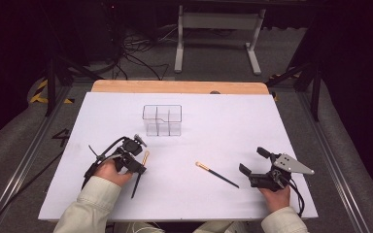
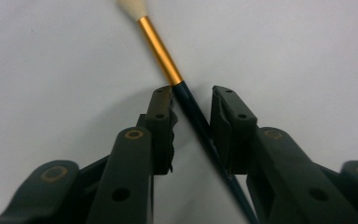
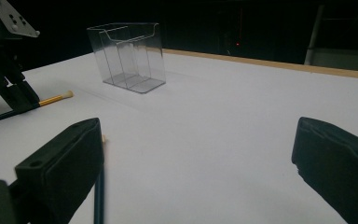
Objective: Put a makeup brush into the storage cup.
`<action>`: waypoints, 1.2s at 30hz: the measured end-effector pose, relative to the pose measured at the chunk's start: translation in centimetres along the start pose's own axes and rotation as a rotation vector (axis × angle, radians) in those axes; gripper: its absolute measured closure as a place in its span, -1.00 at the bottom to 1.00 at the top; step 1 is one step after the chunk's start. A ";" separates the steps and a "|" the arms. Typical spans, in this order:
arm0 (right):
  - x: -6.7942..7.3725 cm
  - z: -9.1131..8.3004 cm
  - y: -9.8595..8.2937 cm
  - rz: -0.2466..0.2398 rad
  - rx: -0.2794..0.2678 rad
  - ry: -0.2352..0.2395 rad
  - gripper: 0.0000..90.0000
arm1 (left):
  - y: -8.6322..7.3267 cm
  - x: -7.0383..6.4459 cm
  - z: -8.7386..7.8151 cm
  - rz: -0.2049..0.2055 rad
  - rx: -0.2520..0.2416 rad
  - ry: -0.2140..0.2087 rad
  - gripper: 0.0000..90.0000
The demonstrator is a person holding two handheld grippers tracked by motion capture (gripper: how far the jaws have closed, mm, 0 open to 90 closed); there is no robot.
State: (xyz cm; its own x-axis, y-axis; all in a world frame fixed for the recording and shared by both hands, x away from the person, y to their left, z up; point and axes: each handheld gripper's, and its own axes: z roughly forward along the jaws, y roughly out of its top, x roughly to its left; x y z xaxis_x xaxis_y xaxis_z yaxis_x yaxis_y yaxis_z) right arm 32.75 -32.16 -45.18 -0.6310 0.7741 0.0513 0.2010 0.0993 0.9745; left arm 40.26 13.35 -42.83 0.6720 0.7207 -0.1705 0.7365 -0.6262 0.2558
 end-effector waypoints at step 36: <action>-0.1 0.1 -0.1 0.005 0.012 -0.009 -0.94 | 0.7 -1.2 -4.1 0.127 -0.132 -0.055 0.83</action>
State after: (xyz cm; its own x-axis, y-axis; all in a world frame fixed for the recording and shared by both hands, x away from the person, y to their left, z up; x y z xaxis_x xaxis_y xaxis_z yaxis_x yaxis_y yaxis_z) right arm 32.84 -32.18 -45.26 -0.6235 0.7800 0.0540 0.2131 0.1031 0.9716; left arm 39.65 13.28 -38.51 0.7646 0.6189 -0.1798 0.6316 -0.6640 0.4002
